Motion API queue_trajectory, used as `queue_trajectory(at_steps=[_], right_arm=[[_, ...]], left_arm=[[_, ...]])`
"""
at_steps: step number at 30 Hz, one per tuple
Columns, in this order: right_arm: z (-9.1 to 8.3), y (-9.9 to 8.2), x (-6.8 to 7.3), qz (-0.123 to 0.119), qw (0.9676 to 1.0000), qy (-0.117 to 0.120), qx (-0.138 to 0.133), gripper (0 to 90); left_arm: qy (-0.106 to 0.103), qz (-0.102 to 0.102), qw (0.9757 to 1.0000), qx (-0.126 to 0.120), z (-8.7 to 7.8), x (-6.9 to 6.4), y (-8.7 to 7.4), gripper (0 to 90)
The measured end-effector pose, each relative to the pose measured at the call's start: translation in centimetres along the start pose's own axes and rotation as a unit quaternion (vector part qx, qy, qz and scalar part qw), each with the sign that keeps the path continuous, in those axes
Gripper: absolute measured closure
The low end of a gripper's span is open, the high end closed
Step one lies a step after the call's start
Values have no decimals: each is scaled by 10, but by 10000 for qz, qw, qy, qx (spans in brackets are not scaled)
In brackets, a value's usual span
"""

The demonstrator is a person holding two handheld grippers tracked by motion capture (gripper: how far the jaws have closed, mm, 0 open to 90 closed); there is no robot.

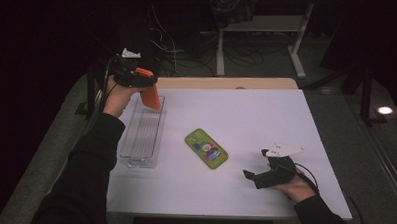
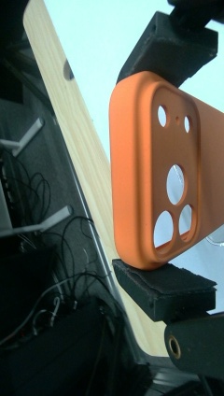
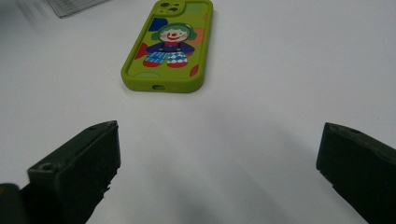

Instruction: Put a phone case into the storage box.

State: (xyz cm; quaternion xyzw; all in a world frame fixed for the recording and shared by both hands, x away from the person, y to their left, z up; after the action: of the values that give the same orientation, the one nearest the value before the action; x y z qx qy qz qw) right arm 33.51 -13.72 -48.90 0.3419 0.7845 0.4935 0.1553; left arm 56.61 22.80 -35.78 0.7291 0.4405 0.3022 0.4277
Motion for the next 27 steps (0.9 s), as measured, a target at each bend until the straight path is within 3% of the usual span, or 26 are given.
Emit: queue_trajectory(at_steps=[10, 20, 27], right_arm=[[-1, 1, 1, 37, 10000, 20, 11, 0], [-1, 1, 1, 36, 10000, 24, 24, 0], [-1, 1, 2, 34, 10000, 32, 37, 0]], left_arm=[[244, -90, 9995, 200, 15, 7, -17, 157], [326, -265, 9984, 385, 29, 9, -30, 153], [450, -188, 9976, 495, 35, 8, -34, 146]])
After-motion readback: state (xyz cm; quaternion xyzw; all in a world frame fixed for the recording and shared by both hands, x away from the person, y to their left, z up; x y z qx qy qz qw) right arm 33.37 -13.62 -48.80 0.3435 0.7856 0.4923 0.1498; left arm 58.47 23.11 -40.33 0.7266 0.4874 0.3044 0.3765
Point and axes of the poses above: each handheld gripper's, and its own axes: z roughly forward along the jaws, y roughly out of its top, x roughly to its left, the point moved 9 cm from there along z, roughly forward along the jaws, and after that the axes turned 8 degrees about -x, right-handed, at the moved point
